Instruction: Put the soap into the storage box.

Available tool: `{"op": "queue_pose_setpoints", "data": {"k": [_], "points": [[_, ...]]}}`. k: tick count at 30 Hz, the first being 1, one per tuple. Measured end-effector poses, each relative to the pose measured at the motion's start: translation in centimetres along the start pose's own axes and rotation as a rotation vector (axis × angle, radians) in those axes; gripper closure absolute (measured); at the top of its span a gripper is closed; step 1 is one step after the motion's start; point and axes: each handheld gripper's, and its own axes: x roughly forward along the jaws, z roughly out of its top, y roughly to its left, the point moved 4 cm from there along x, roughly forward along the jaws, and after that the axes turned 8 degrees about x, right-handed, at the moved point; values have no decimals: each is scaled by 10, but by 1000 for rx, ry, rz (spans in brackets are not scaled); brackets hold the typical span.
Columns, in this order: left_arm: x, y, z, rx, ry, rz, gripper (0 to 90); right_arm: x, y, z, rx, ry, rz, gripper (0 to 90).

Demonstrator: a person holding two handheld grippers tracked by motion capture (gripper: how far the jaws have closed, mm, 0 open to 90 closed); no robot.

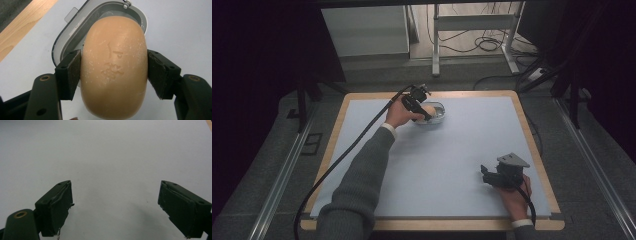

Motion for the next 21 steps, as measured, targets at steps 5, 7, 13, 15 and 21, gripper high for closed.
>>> {"op": "queue_pose_setpoints", "data": {"k": [5, 7, 13, 15, 21], "points": [[5, 3, 4, 3, 7, -1, 329, 0, 0, 0, -3, -3, -2, 126], [6, 4, 4, 6, 7, -2, 328, 0, 0, 0, -3, -3, -1, 126], [13, 6, 8, 12, 17, -3, 328, 0, 0, 0, -1, -2, 1, 126], [15, 7, 9, 8, 15, -6, 327, 0, 0, 0, 0, -2, 2, 126], [16, 7, 11, -3, -4, -21, 300, 0, 0, 0, 0, -3, 2, 126]]}}
